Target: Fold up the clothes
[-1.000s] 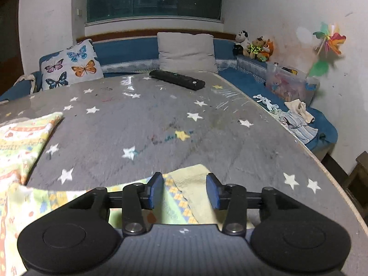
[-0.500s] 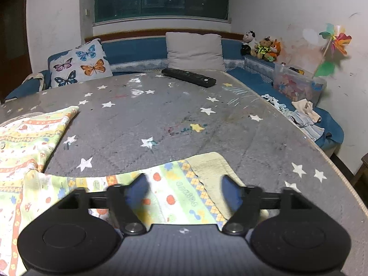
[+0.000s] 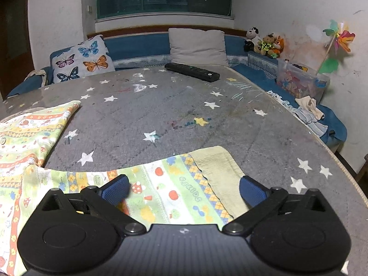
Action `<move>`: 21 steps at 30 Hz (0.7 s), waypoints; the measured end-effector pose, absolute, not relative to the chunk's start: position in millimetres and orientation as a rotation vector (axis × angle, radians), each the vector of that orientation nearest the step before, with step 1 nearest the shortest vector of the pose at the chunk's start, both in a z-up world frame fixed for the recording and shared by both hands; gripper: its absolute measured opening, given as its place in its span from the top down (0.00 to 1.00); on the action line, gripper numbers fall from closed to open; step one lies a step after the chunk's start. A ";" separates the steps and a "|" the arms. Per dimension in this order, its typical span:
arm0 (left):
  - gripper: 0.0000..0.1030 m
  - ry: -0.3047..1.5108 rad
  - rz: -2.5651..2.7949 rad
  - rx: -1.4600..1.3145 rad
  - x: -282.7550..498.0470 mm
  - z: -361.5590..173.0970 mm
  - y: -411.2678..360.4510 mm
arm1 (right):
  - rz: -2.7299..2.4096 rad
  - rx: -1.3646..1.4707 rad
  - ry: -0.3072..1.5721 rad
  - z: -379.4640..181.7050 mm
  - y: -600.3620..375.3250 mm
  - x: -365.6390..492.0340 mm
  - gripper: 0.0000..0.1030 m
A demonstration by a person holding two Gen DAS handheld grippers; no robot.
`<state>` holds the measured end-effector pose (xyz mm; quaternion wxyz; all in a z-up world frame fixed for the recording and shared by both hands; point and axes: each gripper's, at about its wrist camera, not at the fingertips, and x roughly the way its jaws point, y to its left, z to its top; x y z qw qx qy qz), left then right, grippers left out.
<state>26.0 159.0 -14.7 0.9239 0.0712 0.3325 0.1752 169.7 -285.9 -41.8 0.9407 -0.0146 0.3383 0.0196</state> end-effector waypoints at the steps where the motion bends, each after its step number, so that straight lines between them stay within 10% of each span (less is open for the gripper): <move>1: 0.60 0.675 0.381 0.140 24.5 -14.5 161.1 | 0.041 -0.027 0.691 -42.0 -286.2 169.6 0.00; 10: 0.60 0.601 0.607 0.013 0.1 -7.3 188.9 | 0.046 -0.014 0.697 -42.7 -287.8 170.7 0.00; 21: 0.36 0.609 0.700 -0.031 -52.7 -10.7 206.3 | 0.045 -0.015 0.697 -42.9 -287.5 171.3 0.00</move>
